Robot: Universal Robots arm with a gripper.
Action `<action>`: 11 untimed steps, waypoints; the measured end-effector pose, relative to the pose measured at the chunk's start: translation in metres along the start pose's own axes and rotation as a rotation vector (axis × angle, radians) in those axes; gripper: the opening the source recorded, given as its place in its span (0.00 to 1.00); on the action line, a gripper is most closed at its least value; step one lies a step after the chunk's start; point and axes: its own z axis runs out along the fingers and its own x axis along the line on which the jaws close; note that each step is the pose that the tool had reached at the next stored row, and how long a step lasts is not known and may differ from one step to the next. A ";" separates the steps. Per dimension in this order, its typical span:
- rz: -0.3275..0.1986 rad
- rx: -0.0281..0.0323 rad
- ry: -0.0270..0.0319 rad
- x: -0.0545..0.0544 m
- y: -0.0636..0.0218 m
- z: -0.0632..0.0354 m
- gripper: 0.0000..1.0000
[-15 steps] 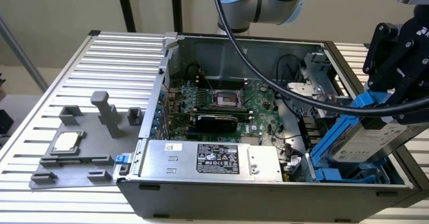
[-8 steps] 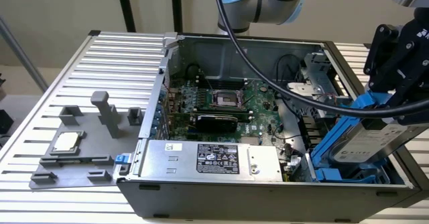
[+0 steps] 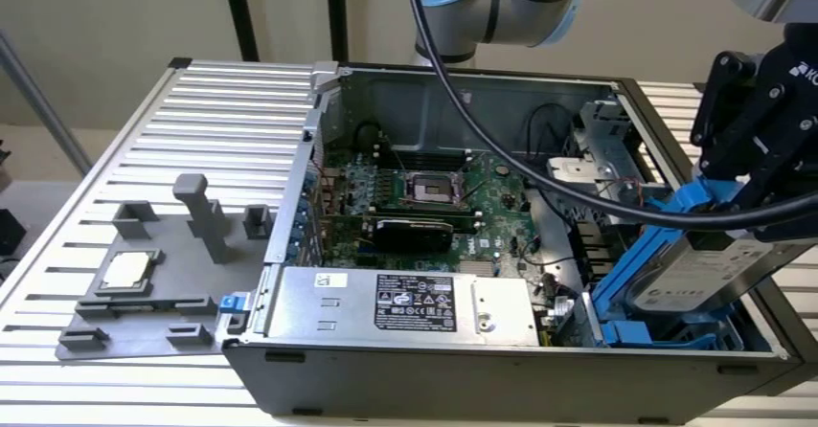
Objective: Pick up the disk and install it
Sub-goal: 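Insert the disk into the insertion slot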
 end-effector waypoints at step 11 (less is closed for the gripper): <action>0.000 0.0000 -0.0113 0.000 0.0006 0.0062 0.33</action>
